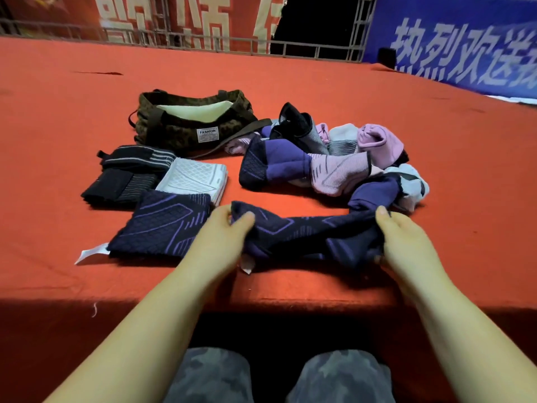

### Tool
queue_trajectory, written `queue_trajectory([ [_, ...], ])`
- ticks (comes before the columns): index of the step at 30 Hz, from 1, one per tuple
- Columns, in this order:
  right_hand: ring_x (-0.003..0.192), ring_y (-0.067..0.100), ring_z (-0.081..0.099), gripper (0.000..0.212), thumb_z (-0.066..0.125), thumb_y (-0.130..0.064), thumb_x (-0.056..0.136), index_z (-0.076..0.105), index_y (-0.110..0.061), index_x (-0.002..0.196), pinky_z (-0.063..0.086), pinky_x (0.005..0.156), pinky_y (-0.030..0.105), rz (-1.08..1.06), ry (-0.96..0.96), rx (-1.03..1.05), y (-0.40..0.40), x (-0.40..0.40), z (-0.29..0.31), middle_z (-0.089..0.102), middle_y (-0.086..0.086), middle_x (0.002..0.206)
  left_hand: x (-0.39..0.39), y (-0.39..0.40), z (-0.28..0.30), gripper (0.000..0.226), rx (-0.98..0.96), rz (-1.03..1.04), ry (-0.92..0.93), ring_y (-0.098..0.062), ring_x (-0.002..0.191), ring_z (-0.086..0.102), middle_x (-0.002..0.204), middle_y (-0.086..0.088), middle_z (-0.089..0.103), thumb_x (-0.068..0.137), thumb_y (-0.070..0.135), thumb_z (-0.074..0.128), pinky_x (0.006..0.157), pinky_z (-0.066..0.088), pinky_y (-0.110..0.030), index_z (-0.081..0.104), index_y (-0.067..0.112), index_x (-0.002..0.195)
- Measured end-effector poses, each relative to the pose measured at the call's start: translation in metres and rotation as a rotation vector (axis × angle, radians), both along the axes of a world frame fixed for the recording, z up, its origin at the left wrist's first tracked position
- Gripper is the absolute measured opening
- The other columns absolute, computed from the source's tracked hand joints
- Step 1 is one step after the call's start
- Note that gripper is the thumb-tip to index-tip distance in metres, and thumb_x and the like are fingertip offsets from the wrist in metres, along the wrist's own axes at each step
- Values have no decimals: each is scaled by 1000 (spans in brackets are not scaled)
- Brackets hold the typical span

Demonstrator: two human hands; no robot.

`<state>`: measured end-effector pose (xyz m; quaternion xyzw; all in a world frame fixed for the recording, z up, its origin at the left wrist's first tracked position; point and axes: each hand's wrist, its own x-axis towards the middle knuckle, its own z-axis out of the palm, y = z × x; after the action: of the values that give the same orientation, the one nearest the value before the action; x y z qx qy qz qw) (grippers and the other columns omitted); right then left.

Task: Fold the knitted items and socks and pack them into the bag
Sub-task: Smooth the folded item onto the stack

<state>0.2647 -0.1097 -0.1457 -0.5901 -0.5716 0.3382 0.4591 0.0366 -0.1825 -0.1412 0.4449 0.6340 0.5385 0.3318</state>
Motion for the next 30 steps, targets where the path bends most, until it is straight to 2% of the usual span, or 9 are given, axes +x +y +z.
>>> queue_trajectory([
  [3,103,15,56,53,59,-44,87,47,-18,132,40,100,33,90,-99,-58,-14,-4,-11,55,-2,117,7,-12,-25,68,-128,83,341,-25,122,49,129,-7,53,75,35,75,107,35,-40,45,15,132],
  [4,115,15,51,64,64,-40,85,39,-17,139,35,106,34,83,-152,-20,-21,-5,-16,50,0,127,11,-18,-29,74,-82,186,463,-29,121,46,129,-11,50,74,35,77,105,34,-42,42,10,134],
  [8,135,21,34,77,72,-41,78,38,-12,141,23,113,32,-15,-381,374,-54,-12,-31,39,8,146,22,-31,-42,33,180,313,603,-28,82,55,86,0,57,73,39,74,77,45,-44,55,17,88],
  [11,131,21,43,61,55,-55,76,59,-19,125,29,111,44,89,-480,449,-54,-19,-44,53,2,135,32,-28,-48,32,132,272,690,-24,81,56,83,6,59,72,46,75,75,40,-38,57,23,85],
  [15,127,24,49,46,64,-46,79,65,-20,117,30,109,43,150,-596,313,-45,-25,-52,62,-3,125,42,-10,-47,45,116,291,697,-25,97,56,100,4,62,71,51,73,82,35,-38,58,20,101],
  [18,107,21,59,28,67,-29,85,67,-20,112,39,91,30,96,-557,251,-42,-25,-47,68,-3,110,47,6,-42,50,63,251,692,-28,105,52,109,-2,58,75,45,72,88,34,-39,53,15,110],
  [21,90,24,64,20,63,-31,87,69,-21,103,41,73,30,42,-494,279,-43,-23,-44,71,1,93,46,17,-39,42,4,237,716,-28,109,48,113,-4,54,83,41,65,90,31,-36,52,17,116],
  [26,72,19,64,23,60,-40,86,69,-19,92,44,66,30,-35,-295,395,-42,-9,-35,69,-1,73,28,24,-39,22,19,263,712,-27,104,50,108,-4,56,88,30,61,91,33,-36,66,21,107],
  [30,67,2,53,10,58,-34,86,61,-25,86,36,61,7,-94,-172,452,-33,2,-19,58,-18,68,16,16,-28,19,137,277,421,-24,97,58,101,-8,66,94,18,53,87,37,-29,67,11,103],
])
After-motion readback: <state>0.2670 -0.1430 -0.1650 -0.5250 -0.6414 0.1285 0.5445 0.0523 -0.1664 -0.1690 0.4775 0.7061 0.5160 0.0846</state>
